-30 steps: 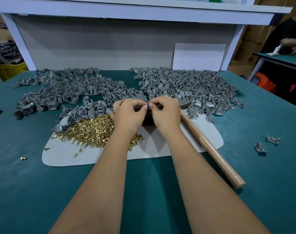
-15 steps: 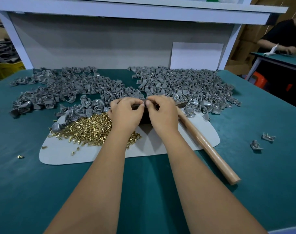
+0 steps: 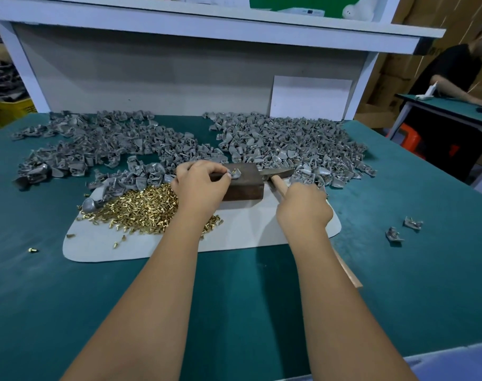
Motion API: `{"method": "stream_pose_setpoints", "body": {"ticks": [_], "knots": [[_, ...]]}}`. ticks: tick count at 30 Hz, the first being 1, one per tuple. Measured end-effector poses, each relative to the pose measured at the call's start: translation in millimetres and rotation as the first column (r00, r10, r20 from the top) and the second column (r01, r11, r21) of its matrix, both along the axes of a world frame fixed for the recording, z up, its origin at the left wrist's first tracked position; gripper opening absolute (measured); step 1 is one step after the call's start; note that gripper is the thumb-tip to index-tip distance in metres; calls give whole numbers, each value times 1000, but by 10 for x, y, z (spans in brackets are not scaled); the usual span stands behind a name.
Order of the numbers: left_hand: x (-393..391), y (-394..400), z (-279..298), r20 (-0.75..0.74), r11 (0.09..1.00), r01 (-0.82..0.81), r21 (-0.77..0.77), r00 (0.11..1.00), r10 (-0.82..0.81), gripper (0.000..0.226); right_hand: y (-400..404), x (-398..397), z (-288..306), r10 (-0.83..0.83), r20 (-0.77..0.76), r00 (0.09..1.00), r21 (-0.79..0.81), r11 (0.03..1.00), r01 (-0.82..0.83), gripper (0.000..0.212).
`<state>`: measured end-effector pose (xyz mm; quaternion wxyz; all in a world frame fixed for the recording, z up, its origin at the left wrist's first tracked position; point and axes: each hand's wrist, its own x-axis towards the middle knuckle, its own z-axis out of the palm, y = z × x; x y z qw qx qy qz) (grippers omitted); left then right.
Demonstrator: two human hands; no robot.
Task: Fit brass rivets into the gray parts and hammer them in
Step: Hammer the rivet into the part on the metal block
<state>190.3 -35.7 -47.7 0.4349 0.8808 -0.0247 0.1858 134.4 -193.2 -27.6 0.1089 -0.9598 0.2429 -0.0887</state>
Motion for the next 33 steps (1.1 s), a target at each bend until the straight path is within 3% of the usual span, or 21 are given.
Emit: {"method": "stream_pose_setpoints", "body": {"ticks": [5,9,13,16,19,22,26,31,33], "knots": [[2,9,-7,4,1000,6,-6,1000,-6,12,12,-18,-31,-14,95,995,-9,1000,15,37],[0,9,-11,-2,1000,-1,7,1000,1,14,-32,-67,92,-14,284,959,12,1000,11,25],[-6,-3,-13,-16,1000,-19,16,1000,19,14,-30,-185,247,153,450,880,-54,988,-144,18],[-1,-23,-13,-26,999,-35,-11,999,35,24,29,-257,404,295,427,855,-116,955,-272,35],[9,-43,-6,-22,997,-79,-23,997,78,32,57,-285,460,322,444,837,-155,947,-282,52],[11,-46,-20,-20,997,-69,-20,997,69,32,69,-326,409,331,442,834,-186,943,-276,55],[12,-42,-32,-37,997,-56,-48,998,55,21,96,-347,359,399,309,863,-211,914,-347,56],[22,-35,-65,-7,999,-40,-34,999,40,15,133,-345,441,302,530,792,-209,952,-223,61],[19,-30,-62,-12,998,-47,-49,999,47,15,146,-368,395,324,475,818,-218,944,-247,60]]}}
